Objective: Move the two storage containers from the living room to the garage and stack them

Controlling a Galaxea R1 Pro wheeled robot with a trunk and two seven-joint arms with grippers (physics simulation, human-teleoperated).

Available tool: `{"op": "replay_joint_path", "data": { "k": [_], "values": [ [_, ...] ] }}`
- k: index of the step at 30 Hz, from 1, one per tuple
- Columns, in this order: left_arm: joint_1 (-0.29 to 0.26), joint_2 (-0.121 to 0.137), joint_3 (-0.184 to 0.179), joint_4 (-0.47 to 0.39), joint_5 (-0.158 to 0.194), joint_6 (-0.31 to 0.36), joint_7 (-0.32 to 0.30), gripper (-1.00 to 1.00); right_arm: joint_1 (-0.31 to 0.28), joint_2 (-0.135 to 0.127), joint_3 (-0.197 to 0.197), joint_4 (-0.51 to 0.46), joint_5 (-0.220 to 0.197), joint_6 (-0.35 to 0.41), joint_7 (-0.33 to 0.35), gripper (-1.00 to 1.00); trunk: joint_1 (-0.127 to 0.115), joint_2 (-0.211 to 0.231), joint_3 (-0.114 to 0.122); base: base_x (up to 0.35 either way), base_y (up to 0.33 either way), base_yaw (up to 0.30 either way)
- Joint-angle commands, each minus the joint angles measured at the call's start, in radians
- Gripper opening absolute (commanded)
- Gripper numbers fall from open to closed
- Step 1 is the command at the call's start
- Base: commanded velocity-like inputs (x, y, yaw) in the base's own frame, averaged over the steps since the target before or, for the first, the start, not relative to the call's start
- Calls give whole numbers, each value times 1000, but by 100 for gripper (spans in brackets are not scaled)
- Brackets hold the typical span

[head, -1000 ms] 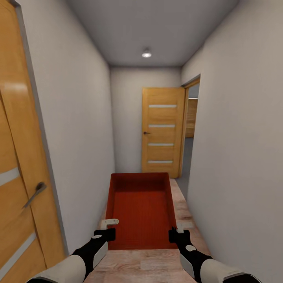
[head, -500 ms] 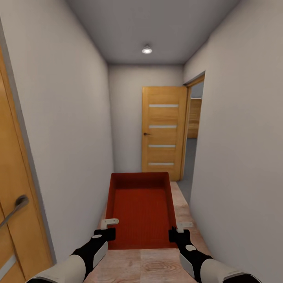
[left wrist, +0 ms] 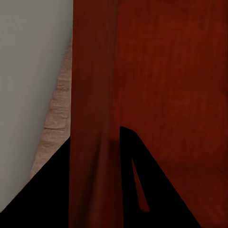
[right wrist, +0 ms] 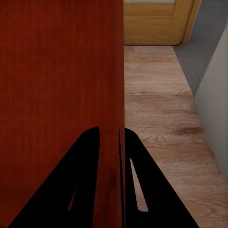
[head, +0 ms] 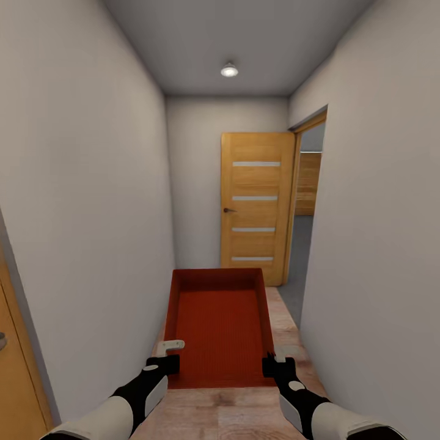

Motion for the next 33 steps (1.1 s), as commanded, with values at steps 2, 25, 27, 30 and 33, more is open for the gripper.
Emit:
{"op": "replay_joint_path", "data": {
  "k": [2, 25, 27, 30, 33],
  "values": [
    [-1, 60, 81, -19, -6, -30, 13, -100, 0, 0, -27, 18, -18, -5, 0, -100, 1, 0, 0, 324, 0, 0],
    [-1, 12, -42, -9, 47, -12, 11, -100, 0, 0, 10, 2, -16, -5, -2, -100, 1, 0, 0, 268, 0, 0],
    [-1, 15, -58, -8, 61, -9, 12, -100, 0, 1, 12, 6, -22, -5, -3, -100, 1, 0, 0, 57, 0, 0],
    [-1, 18, -81, -6, 81, -3, 13, -100, 0, -2, 21, 16, -36, -6, -3, -100, 1, 0, 0, 201, 0, 0],
    [-1, 20, -101, -4, 102, -3, 13, -100, 0, 0, 39, 16, -55, -6, -3, -100, 1, 0, 0, 288, 0, 0]
  ]
}}
